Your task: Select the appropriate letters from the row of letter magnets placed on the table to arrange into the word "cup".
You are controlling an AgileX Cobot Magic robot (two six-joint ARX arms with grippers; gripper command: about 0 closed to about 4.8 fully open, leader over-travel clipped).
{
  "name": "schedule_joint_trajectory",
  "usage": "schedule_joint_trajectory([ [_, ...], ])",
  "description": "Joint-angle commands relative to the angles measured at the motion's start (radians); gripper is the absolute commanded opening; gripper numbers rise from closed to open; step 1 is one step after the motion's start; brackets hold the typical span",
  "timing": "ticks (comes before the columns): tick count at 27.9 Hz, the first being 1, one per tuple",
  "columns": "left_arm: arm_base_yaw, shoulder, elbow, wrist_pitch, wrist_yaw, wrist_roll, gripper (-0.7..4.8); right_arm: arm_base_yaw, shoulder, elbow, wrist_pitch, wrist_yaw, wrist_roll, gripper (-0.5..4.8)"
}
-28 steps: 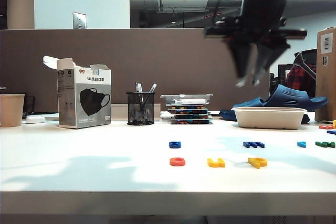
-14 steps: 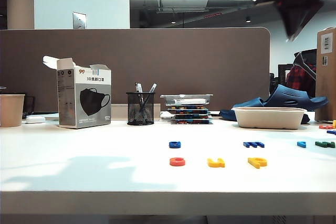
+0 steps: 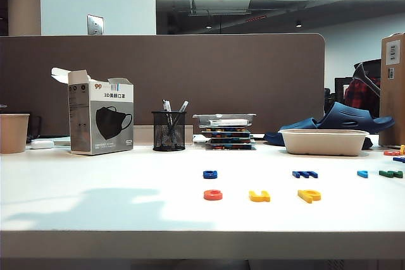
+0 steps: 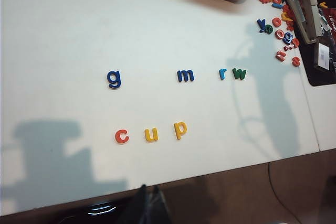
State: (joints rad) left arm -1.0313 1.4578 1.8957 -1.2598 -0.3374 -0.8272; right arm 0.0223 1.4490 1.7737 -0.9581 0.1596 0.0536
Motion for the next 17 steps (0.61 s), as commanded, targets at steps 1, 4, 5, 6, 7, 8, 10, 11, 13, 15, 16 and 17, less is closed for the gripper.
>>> schedule_joint_trajectory([
  [1, 0.000, -0.004, 0.004, 0.016, -0.006, 0.004, -0.05, -0.015, -0.070, -0.016, 0.005, -0.032, -0.003, -0.01],
  [4, 0.000, -0.004, 0.004, 0.047, -0.006, 0.004, -0.05, -0.016, -0.196, -0.113, 0.014, -0.032, 0.003, -0.01],
  [5, 0.000, -0.004, 0.004, 0.051, -0.006, 0.004, -0.05, -0.016, -0.232, -0.152, 0.025, -0.032, 0.010, -0.01],
  [6, 0.000, -0.004, 0.004, 0.063, -0.006, 0.005, -0.05, -0.016, -0.283, -0.214, 0.046, -0.032, 0.025, -0.01],
  [7, 0.000, -0.004, 0.004, 0.066, -0.006, 0.008, -0.05, -0.016, -0.311, -0.248, 0.057, -0.032, 0.025, -0.01],
  [8, 0.000, -0.004, 0.004, 0.065, -0.006, 0.008, -0.05, -0.016, -0.343, -0.288, 0.069, -0.032, 0.025, -0.01],
  [10, 0.000, -0.004, 0.004, 0.065, -0.006, 0.008, -0.05, -0.016, -0.397, -0.353, 0.081, -0.031, 0.025, -0.01],
  [11, 0.000, -0.004, 0.004, 0.069, -0.007, 0.008, -0.05, -0.016, -0.420, -0.380, 0.084, -0.031, 0.025, -0.01],
  [13, 0.002, 0.000, 0.004, 0.086, -0.006, 0.031, -0.05, -0.016, -0.468, -0.440, 0.097, -0.032, 0.025, -0.01],
  [15, 0.002, 0.001, 0.004, 0.119, -0.005, 0.065, -0.05, -0.016, -0.518, -0.498, 0.111, -0.034, 0.029, -0.01],
  [16, 0.002, 0.000, 0.004, 0.129, -0.006, 0.079, -0.05, -0.016, -0.542, -0.523, 0.117, -0.035, 0.035, -0.01],
  [17, 0.002, 0.000, 0.004, 0.154, -0.006, 0.119, -0.05, -0.016, -0.572, -0.552, 0.123, -0.035, 0.052, -0.01],
])
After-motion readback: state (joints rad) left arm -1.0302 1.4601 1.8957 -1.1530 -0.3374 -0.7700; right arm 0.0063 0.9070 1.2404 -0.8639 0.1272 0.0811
